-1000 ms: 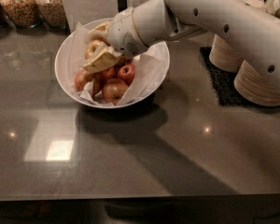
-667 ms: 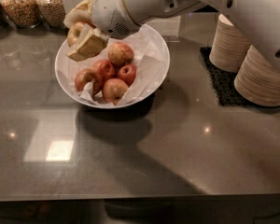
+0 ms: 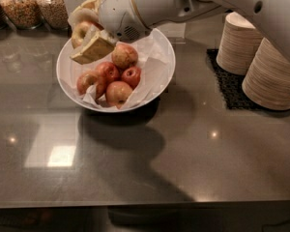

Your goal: Pick apple from white bowl

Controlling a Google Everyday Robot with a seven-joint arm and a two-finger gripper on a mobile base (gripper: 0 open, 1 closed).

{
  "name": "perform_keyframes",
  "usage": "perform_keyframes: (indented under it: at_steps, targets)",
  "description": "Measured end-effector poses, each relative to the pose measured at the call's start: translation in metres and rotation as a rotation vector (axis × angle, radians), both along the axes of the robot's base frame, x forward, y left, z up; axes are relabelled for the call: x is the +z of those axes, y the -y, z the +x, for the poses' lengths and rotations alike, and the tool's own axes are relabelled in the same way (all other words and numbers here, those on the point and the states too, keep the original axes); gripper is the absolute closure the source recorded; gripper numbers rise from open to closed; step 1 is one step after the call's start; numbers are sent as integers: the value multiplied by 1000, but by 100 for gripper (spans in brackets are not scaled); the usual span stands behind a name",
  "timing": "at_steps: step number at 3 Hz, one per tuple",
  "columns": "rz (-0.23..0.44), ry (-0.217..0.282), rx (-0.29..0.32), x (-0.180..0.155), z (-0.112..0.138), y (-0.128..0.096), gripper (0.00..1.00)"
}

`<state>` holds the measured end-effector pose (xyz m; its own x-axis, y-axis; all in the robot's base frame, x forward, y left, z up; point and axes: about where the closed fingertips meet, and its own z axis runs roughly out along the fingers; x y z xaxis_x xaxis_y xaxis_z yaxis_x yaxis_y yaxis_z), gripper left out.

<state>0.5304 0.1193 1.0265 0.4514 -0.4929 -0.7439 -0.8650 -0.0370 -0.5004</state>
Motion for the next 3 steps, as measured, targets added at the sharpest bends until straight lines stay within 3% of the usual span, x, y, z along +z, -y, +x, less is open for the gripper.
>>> perform_keyframes:
  at_steps: [1,2,3]
  targets:
    - [58,81,-29,20,-48,2,100]
    - [79,73,-78,19,-55,25,100]
    - [79,73,-78,19,-55,25,100]
